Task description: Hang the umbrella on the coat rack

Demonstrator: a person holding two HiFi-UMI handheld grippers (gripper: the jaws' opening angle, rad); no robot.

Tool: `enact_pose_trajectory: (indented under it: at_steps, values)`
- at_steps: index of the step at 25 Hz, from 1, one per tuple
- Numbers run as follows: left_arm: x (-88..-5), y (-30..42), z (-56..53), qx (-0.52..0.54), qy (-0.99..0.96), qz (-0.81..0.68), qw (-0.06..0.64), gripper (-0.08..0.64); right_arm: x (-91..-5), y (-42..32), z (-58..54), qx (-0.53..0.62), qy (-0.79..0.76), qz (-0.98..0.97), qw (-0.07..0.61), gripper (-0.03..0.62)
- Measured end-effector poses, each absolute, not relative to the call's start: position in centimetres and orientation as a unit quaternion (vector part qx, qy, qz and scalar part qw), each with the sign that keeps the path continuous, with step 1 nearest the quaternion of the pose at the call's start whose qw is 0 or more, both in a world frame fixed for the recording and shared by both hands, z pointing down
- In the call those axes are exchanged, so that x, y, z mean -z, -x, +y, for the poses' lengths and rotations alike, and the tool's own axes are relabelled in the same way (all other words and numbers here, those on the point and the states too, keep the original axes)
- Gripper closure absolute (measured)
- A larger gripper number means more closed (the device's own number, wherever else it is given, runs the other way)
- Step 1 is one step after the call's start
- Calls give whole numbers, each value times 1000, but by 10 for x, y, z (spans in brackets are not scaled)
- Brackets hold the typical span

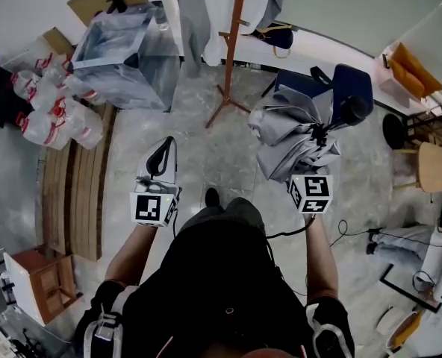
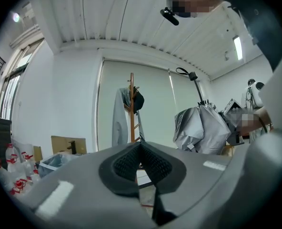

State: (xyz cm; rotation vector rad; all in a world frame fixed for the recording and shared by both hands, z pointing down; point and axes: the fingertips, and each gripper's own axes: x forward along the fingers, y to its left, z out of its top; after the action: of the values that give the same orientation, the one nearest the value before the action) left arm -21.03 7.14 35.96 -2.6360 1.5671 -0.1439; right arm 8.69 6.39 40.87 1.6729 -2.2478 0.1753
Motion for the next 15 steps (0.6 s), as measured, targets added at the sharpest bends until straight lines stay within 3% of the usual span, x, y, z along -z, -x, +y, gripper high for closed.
enact_pose_trajectory:
  at_steps: [15]
  values:
    - [-373, 190, -68, 43, 821, 569, 12, 558, -470, -117, -119, -81, -545, -809, 203, 446]
